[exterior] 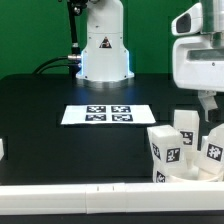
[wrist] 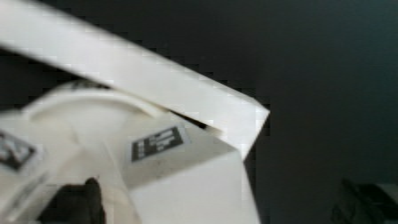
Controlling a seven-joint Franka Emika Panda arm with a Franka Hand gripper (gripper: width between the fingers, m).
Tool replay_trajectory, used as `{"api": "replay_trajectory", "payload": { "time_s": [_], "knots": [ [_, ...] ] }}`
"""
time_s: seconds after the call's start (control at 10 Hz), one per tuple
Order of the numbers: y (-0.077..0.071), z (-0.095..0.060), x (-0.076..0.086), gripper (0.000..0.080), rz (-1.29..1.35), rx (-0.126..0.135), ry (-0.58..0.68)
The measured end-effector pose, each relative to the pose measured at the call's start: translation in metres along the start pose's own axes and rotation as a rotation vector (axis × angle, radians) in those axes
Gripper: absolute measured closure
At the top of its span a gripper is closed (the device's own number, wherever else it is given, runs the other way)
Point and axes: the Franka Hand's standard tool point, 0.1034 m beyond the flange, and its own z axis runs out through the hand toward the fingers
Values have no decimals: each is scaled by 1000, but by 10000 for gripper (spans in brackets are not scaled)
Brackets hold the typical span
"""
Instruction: Assemble stool
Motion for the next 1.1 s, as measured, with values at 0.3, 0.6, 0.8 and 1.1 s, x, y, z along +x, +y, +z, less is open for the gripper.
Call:
{"api": "replay_trajectory", "payload": {
  "time_s": [0.3,0.6,0.8,1.1],
  "knots": [
    [2,3,-3,151,-320,-14,12],
    [5,2,3,151,-582,-30,20],
    [9,2,0,151,-916,-31,7],
    [12,5,3,151,-1111,-56,6]
  ]
}}
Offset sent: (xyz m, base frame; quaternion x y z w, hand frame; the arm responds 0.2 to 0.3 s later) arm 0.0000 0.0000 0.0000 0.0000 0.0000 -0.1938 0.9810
